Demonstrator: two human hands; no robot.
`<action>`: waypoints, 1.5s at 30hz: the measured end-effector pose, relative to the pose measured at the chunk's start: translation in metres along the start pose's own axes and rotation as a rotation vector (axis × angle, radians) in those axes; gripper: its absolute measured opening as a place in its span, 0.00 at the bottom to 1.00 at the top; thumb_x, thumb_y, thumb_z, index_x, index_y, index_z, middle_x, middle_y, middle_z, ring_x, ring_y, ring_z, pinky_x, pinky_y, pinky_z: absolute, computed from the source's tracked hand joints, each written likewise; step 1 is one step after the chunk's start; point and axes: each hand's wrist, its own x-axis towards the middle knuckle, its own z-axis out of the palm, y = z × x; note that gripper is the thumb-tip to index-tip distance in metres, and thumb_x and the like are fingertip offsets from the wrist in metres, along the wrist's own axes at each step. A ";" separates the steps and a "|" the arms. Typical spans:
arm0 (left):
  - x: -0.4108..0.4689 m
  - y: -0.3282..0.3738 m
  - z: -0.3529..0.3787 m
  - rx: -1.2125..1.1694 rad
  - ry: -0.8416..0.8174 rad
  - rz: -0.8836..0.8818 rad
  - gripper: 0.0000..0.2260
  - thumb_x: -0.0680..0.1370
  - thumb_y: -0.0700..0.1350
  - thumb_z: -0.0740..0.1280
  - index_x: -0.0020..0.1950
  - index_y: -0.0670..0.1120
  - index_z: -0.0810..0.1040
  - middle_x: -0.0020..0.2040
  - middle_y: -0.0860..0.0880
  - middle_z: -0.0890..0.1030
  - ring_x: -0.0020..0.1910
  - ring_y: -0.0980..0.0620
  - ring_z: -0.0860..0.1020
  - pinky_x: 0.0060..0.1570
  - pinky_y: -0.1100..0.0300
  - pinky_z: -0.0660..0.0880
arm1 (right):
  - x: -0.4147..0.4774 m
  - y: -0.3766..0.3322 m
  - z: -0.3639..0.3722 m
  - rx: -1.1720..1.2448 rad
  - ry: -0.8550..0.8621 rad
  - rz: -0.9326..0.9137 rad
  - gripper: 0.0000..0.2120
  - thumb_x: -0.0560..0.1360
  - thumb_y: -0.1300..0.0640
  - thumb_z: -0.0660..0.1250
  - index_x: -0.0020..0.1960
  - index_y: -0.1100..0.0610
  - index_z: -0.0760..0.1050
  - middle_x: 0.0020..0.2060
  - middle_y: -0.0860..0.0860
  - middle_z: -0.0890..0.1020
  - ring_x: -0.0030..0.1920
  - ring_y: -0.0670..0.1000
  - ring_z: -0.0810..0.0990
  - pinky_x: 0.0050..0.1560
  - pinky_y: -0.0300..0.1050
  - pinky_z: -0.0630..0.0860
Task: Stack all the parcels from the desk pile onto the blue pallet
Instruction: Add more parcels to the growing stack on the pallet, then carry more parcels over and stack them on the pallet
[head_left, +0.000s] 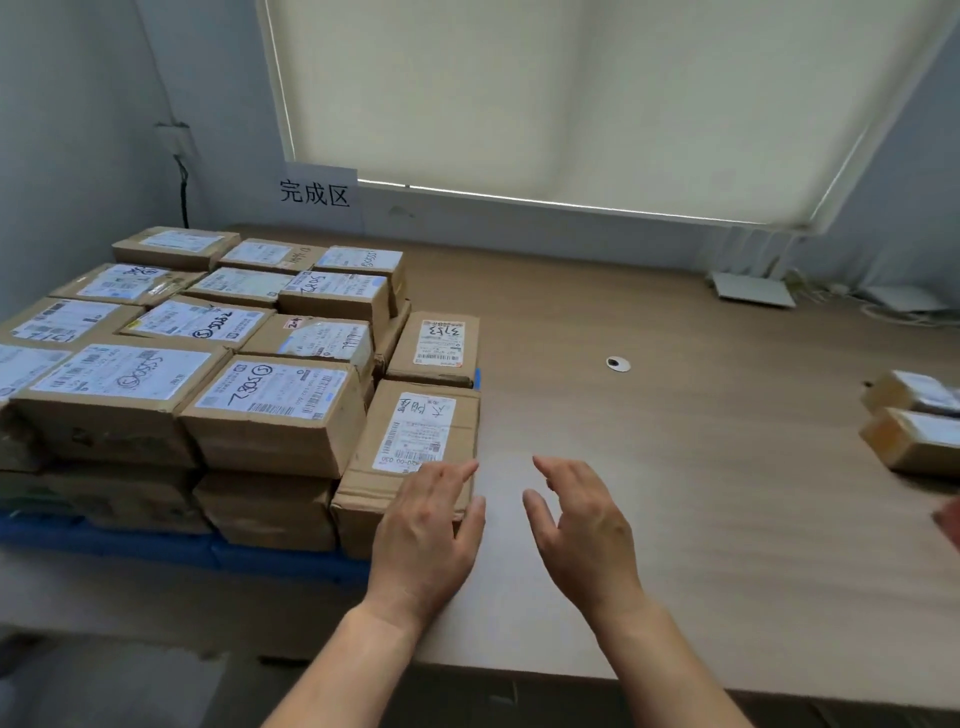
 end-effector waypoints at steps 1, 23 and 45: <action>0.000 0.006 0.006 0.019 -0.013 -0.005 0.19 0.77 0.54 0.59 0.63 0.47 0.75 0.55 0.49 0.78 0.55 0.51 0.76 0.52 0.63 0.67 | -0.002 0.008 -0.006 -0.028 0.015 -0.015 0.16 0.71 0.56 0.68 0.57 0.59 0.78 0.50 0.54 0.82 0.48 0.54 0.82 0.42 0.43 0.77; -0.044 0.293 0.207 0.136 -0.374 0.214 0.37 0.70 0.65 0.40 0.76 0.53 0.57 0.78 0.47 0.53 0.77 0.48 0.50 0.70 0.53 0.38 | -0.121 0.278 -0.205 -0.557 0.101 0.219 0.34 0.60 0.45 0.78 0.63 0.55 0.76 0.58 0.60 0.79 0.57 0.61 0.79 0.57 0.64 0.72; -0.015 0.504 0.401 0.077 -0.565 0.517 0.29 0.79 0.62 0.49 0.77 0.58 0.42 0.78 0.53 0.40 0.76 0.52 0.39 0.69 0.55 0.32 | -0.170 0.484 -0.346 -0.726 0.287 0.568 0.23 0.66 0.47 0.70 0.59 0.56 0.78 0.54 0.59 0.81 0.53 0.58 0.81 0.57 0.62 0.72</action>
